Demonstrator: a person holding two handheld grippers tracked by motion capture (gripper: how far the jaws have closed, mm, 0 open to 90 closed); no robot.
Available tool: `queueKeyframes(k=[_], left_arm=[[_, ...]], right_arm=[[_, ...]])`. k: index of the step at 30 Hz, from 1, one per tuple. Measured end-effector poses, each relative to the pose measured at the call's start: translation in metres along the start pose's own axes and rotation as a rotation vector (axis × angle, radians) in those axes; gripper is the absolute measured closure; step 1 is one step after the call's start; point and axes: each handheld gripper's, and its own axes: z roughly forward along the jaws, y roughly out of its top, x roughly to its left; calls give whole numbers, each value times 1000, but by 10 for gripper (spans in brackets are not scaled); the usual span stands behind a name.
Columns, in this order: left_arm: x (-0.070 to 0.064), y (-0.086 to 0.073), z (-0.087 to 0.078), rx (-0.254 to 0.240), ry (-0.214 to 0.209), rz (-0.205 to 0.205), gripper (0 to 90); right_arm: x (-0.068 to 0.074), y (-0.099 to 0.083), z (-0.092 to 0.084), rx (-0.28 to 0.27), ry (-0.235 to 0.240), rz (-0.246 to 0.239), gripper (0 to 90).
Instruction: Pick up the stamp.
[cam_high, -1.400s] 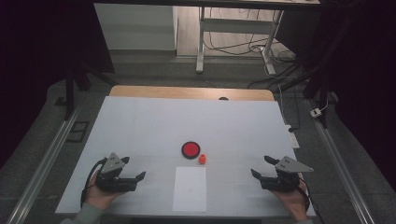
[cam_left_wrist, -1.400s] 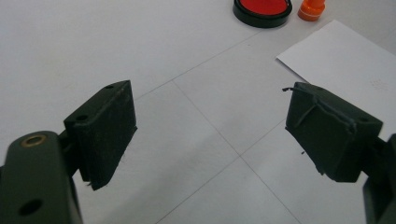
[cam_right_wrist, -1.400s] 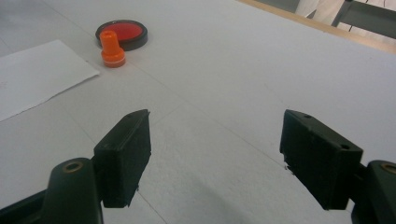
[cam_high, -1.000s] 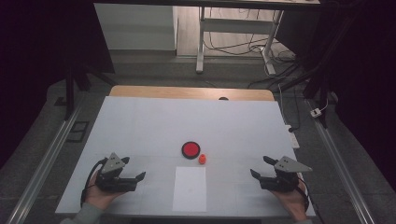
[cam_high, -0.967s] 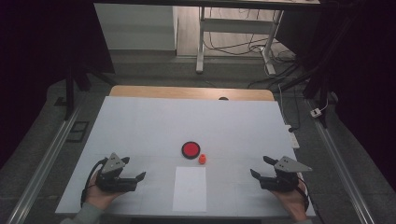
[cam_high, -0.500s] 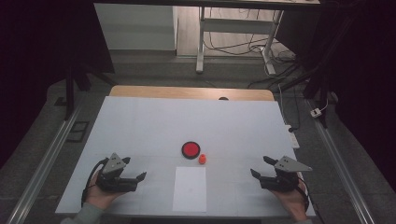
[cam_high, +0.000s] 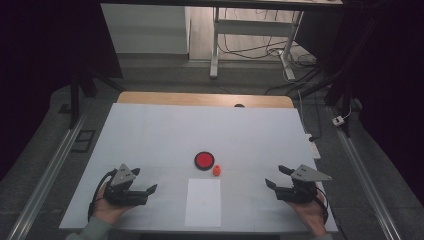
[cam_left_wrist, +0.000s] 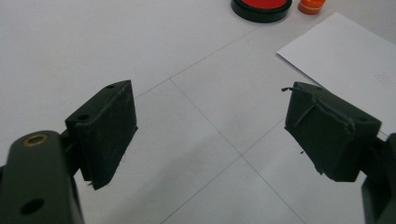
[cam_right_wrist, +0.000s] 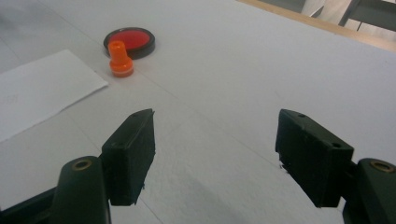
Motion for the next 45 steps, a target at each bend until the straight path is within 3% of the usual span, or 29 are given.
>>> queueKeyframes(k=[45], left_arm=[[0, 0, 6, 15, -8, 20, 167]], right_arm=[[43, 33, 57, 29, 124, -68, 304]])
